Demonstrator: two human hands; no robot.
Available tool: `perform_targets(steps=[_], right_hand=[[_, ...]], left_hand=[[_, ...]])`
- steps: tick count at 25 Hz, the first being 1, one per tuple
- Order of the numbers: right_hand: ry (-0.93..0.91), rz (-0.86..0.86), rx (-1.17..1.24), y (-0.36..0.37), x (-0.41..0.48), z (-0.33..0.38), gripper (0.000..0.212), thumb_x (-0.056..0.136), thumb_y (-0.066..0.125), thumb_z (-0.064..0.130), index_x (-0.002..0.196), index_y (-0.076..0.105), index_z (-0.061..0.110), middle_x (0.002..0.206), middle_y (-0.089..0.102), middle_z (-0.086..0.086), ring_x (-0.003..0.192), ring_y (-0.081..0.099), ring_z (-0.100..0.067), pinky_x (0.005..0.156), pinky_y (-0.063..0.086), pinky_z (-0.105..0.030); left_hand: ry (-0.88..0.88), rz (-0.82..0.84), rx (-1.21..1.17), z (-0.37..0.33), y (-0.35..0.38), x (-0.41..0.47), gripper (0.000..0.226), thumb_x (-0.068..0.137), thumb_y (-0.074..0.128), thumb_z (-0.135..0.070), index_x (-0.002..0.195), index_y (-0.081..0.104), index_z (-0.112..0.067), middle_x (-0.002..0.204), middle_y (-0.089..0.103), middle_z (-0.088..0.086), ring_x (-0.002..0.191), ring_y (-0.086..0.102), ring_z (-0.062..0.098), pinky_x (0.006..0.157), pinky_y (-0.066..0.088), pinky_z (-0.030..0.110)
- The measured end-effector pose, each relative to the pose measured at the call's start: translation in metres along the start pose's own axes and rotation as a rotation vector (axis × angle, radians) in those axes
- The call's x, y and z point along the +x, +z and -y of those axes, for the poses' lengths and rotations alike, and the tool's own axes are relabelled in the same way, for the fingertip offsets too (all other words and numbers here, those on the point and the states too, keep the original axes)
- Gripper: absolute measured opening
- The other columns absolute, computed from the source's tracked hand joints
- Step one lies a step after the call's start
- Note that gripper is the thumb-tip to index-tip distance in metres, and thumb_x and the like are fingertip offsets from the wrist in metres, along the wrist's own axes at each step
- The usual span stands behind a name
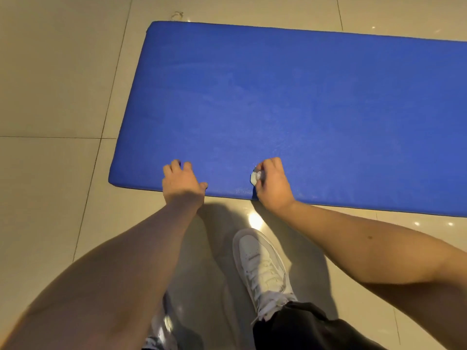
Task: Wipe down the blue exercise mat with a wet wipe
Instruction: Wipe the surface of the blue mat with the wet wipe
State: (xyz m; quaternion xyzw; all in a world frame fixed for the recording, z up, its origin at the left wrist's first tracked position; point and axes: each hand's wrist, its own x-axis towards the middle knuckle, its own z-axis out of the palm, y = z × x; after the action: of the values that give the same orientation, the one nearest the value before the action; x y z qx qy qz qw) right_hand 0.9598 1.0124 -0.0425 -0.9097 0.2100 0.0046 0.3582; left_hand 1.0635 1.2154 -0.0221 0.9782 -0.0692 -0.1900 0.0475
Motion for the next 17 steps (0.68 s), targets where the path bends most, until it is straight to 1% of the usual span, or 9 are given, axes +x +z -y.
perform_targets(steps=[3,5,6,8,9,11,13,15,17], right_hand=[[-0.087,-0.110,-0.269,0.006,-0.009,-0.017,0.012,0.088,0.064,0.007,0.095,0.070,0.014,0.109,0.056,-0.002,0.100,0.047,-0.026,0.078,0.035,-0.035],[-0.205,-0.049,-0.267,0.001,-0.020,-0.023,0.021,0.090,0.061,0.012,0.110,0.069,0.016,0.120,0.058,-0.003,0.106,0.047,-0.027,0.086,0.043,-0.040],[-0.258,0.035,-0.274,-0.001,-0.027,-0.025,0.033,0.094,0.057,0.017,0.126,0.062,0.017,0.135,0.053,-0.004,0.119,0.045,-0.028,0.098,0.043,-0.043],[-0.316,0.229,-0.424,-0.004,-0.040,-0.030,0.054,0.102,0.043,0.037,0.154,0.031,0.023,0.164,0.022,-0.005,0.149,0.018,-0.030,0.121,0.021,-0.043],[-0.317,0.279,-0.539,-0.004,-0.044,-0.031,0.061,0.104,0.033,0.048,0.158,0.017,0.027,0.167,0.007,-0.006,0.153,0.002,-0.033,0.124,0.010,-0.047],[-0.274,0.311,-0.669,-0.004,-0.047,-0.032,0.067,0.102,0.021,0.061,0.159,0.003,0.030,0.167,-0.007,-0.010,0.151,-0.015,-0.038,0.122,0.002,-0.056],[-0.273,0.342,-0.631,0.002,-0.045,-0.032,0.069,0.103,0.021,0.057,0.159,-0.002,0.023,0.166,-0.013,-0.011,0.151,-0.017,-0.037,0.123,0.002,-0.055],[-0.329,0.335,-0.542,0.011,-0.040,-0.023,0.073,0.104,0.033,0.045,0.159,0.000,0.010,0.166,-0.014,-0.009,0.152,-0.012,-0.035,0.124,0.004,-0.051],[-0.345,0.331,-0.503,0.022,-0.027,-0.005,0.074,0.099,0.044,0.038,0.156,0.013,0.002,0.166,0.001,-0.009,0.152,0.005,-0.037,0.123,0.009,-0.050]], left_hand=[[-0.040,0.058,0.113,0.014,0.014,0.007,0.088,0.083,0.069,-0.062,0.152,0.027,-0.026,0.160,0.015,0.009,0.144,0.019,0.034,0.114,0.031,0.049],[-0.008,0.026,0.101,0.018,0.022,0.009,0.092,0.081,0.071,-0.064,0.154,0.027,-0.027,0.160,0.018,0.009,0.143,0.022,0.036,0.106,0.039,0.052],[0.012,0.001,0.110,0.020,0.024,0.009,0.093,0.081,0.071,-0.064,0.154,0.028,-0.026,0.159,0.020,0.010,0.141,0.025,0.037,0.103,0.042,0.052],[0.026,-0.010,0.138,0.022,0.023,0.010,0.094,0.080,0.071,-0.066,0.154,0.028,-0.026,0.159,0.022,0.011,0.139,0.027,0.038,0.099,0.046,0.053],[0.023,-0.003,0.148,0.022,0.023,0.012,0.094,0.080,0.070,-0.067,0.154,0.027,-0.027,0.158,0.022,0.010,0.138,0.027,0.038,0.099,0.047,0.054],[0.012,0.030,0.168,0.020,0.020,0.016,0.095,0.080,0.068,-0.069,0.154,0.025,-0.028,0.157,0.021,0.010,0.137,0.026,0.037,0.098,0.048,0.055],[0.002,0.063,0.172,0.019,0.020,0.018,0.095,0.081,0.067,-0.069,0.155,0.023,-0.029,0.156,0.019,0.009,0.137,0.024,0.037,0.098,0.047,0.054],[0.001,0.070,0.169,0.020,0.018,0.018,0.093,0.082,0.066,-0.069,0.154,0.023,-0.029,0.155,0.020,0.009,0.137,0.023,0.037,0.096,0.048,0.052],[0.008,0.061,0.167,0.019,0.015,0.015,0.092,0.081,0.066,-0.070,0.153,0.026,-0.029,0.152,0.024,0.007,0.135,0.026,0.035,0.090,0.051,0.048]])
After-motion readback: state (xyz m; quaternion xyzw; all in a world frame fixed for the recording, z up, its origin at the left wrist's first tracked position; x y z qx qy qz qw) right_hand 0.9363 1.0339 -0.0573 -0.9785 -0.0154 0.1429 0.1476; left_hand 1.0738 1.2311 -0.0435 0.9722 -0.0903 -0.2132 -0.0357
